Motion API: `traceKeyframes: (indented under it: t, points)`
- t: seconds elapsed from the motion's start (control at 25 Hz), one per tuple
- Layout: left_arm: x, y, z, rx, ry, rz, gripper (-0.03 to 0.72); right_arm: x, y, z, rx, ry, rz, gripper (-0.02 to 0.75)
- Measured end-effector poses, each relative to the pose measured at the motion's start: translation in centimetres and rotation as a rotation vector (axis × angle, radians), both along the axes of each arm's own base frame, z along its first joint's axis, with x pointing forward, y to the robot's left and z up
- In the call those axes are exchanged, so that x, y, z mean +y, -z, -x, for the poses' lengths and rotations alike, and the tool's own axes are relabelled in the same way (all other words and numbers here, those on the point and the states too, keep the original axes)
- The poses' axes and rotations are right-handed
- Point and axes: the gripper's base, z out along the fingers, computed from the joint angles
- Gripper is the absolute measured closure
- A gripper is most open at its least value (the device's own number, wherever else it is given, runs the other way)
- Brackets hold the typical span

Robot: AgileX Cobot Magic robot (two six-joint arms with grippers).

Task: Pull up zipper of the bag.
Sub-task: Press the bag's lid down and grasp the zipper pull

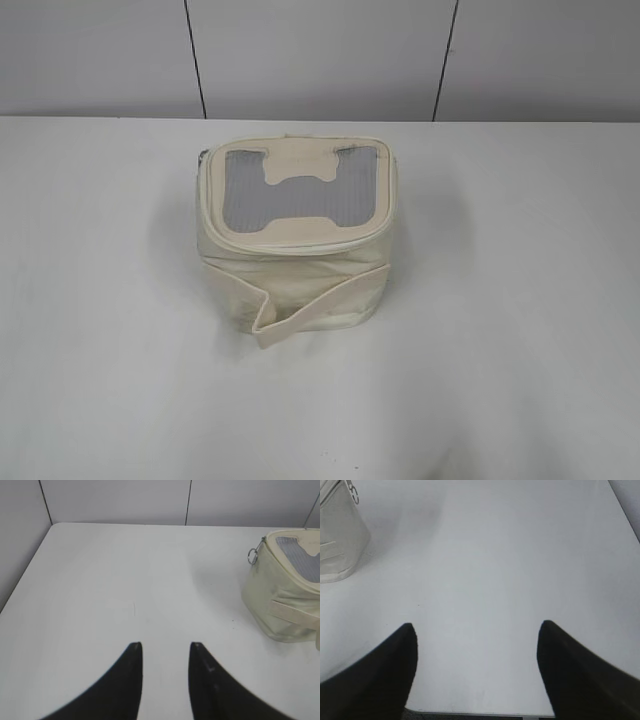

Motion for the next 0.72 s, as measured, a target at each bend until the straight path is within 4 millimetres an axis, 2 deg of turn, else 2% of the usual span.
traceKeyframes:
  t: [0.72]
  points:
    - [0.00,0.00,0.00,0.000,0.000,0.000,0.440,0.22,-0.03,0.01,-0.002,-0.016,-0.023,0.158]
